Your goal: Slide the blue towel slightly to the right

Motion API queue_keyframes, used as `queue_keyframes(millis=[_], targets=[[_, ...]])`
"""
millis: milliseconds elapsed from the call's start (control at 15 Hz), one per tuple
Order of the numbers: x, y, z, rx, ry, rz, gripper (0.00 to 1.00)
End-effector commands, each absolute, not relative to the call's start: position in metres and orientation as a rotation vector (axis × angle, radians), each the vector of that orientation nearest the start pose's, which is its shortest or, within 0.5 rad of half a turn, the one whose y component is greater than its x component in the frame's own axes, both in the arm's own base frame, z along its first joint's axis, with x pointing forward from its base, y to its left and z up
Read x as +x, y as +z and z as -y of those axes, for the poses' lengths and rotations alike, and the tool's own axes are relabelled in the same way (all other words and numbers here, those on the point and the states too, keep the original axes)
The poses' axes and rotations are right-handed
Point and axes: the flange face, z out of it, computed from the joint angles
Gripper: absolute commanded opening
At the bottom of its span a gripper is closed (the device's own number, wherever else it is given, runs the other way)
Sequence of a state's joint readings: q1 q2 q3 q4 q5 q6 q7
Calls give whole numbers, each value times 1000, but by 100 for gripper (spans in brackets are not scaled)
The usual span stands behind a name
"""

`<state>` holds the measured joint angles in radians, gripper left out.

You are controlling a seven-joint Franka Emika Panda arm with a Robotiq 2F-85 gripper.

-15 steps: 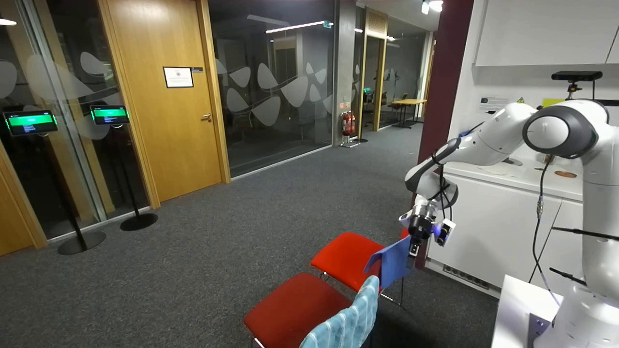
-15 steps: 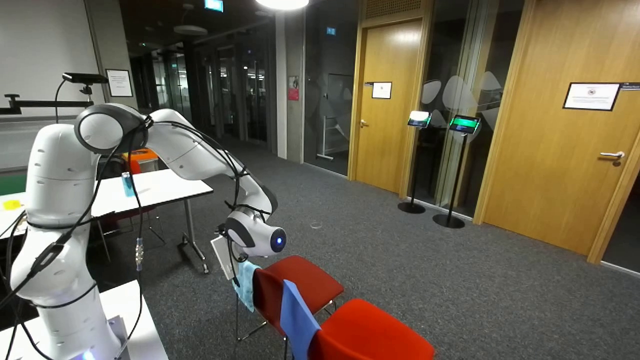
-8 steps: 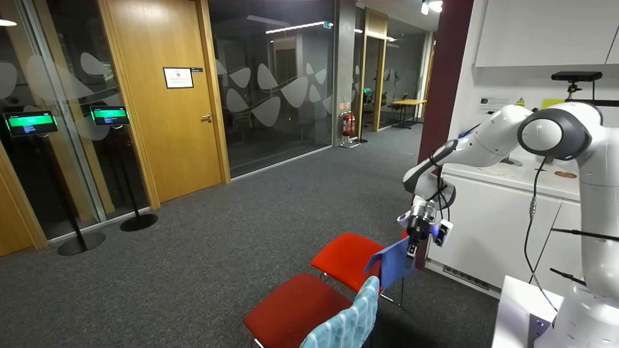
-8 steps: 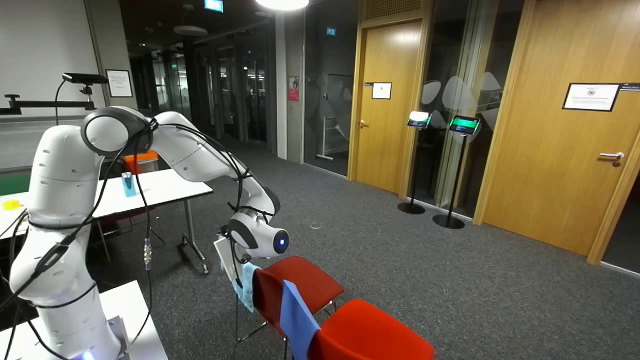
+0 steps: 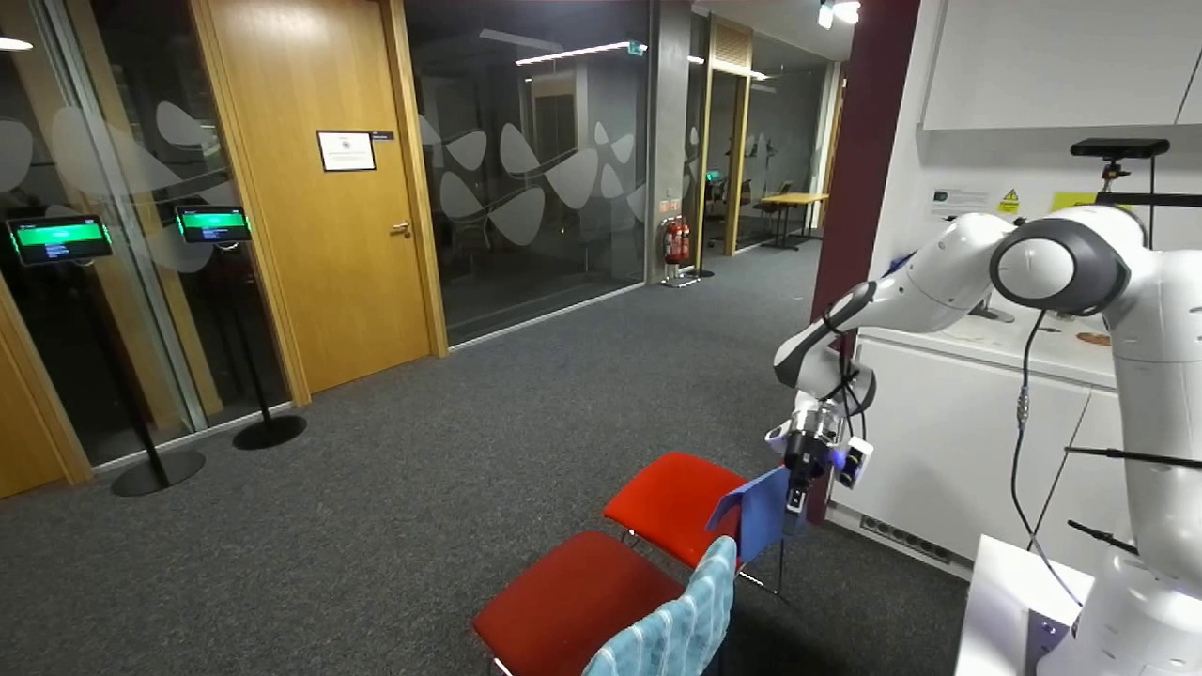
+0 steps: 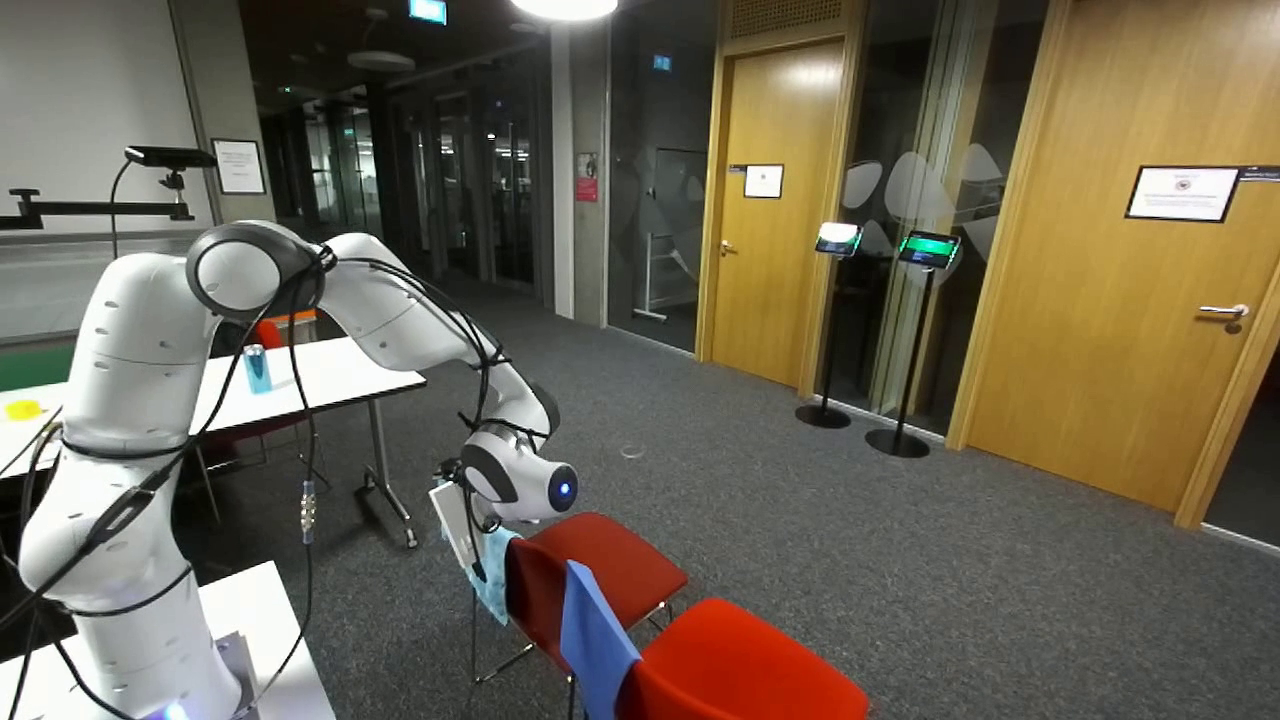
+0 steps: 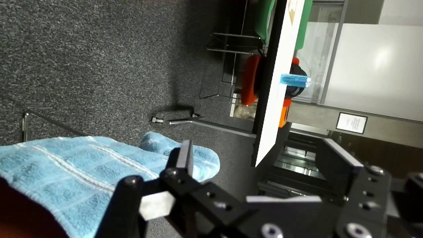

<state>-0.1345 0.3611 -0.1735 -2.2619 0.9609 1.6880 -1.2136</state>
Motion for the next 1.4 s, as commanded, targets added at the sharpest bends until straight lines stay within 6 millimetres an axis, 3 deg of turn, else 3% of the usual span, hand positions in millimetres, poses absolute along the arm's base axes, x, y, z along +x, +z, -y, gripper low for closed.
queue_keyframes(millis=[0, 467, 1133, 1333], targets=[[461, 164, 78, -1968, 110, 264, 100], [477, 110, 92, -1940, 163, 180, 100], [498, 101, 84, -2088, 81, 87, 100], [496, 100, 82, -2071, 126, 84, 100]])
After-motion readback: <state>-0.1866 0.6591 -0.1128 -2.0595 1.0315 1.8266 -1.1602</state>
